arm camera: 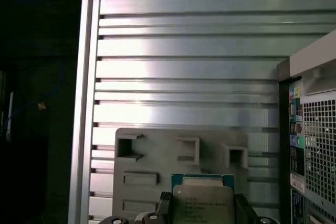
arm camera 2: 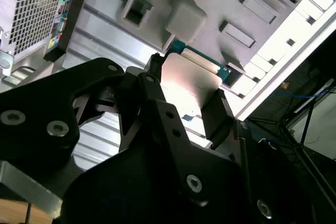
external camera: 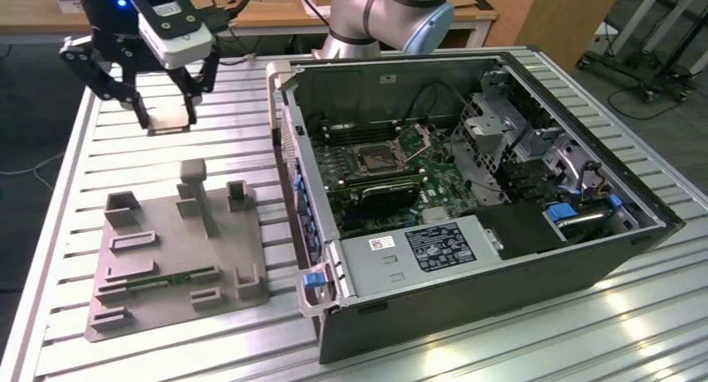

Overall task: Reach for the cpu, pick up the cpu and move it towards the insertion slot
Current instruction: 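Pick up the cpu and move it towards the insertion slot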

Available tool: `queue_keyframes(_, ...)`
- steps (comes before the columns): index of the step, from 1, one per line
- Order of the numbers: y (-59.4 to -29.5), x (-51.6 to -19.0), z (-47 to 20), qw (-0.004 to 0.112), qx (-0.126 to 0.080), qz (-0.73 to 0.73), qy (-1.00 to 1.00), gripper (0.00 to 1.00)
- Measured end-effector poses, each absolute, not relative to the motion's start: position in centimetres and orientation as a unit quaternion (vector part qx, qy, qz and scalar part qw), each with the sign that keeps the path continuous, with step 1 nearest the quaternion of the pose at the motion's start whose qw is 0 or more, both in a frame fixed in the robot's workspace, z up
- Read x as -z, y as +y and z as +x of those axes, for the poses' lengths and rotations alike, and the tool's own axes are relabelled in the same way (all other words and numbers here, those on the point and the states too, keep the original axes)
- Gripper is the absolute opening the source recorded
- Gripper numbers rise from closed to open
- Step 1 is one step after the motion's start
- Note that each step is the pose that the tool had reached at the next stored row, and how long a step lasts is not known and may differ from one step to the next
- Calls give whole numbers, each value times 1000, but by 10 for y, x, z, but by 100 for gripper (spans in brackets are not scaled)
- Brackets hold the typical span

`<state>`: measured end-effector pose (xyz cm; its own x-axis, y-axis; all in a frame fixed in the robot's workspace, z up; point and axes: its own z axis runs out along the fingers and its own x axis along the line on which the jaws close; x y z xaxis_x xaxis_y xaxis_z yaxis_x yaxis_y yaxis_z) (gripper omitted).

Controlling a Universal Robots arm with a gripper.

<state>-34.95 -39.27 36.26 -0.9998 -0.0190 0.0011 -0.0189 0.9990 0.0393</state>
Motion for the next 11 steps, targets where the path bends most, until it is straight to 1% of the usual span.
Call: queue_keyframes(11, -392, -361, -307, 1, 20, 9, -1000, 54)
